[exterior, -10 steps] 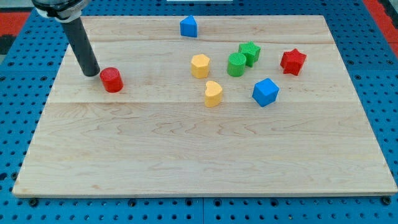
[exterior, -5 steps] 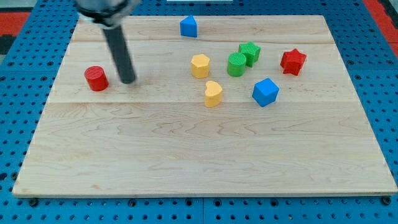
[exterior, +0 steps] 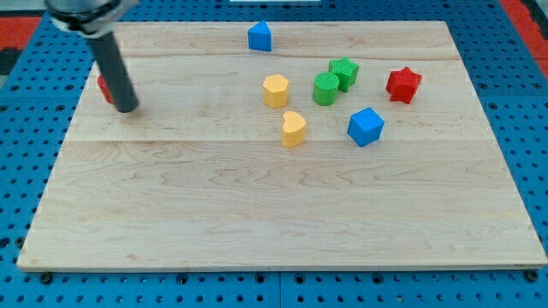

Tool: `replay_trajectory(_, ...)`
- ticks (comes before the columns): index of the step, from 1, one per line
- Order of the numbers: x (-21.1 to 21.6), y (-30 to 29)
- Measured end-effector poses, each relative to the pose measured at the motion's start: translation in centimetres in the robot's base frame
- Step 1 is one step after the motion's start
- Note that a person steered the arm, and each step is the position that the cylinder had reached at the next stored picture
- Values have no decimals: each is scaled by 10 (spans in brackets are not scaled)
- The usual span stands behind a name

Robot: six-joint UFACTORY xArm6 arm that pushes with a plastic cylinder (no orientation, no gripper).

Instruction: Push the red circle to top left

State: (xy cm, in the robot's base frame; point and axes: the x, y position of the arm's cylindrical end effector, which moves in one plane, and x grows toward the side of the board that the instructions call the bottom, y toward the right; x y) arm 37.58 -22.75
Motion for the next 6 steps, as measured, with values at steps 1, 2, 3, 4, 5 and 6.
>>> replay_trajectory(1, -39, -36)
replay_trajectory(2, -57, 3)
replay_trajectory(3, -32, -14)
replay_trajectory(4, -28, -77)
replay_trajectory(5, -65, -20)
replay_trajectory(6, -101, 24)
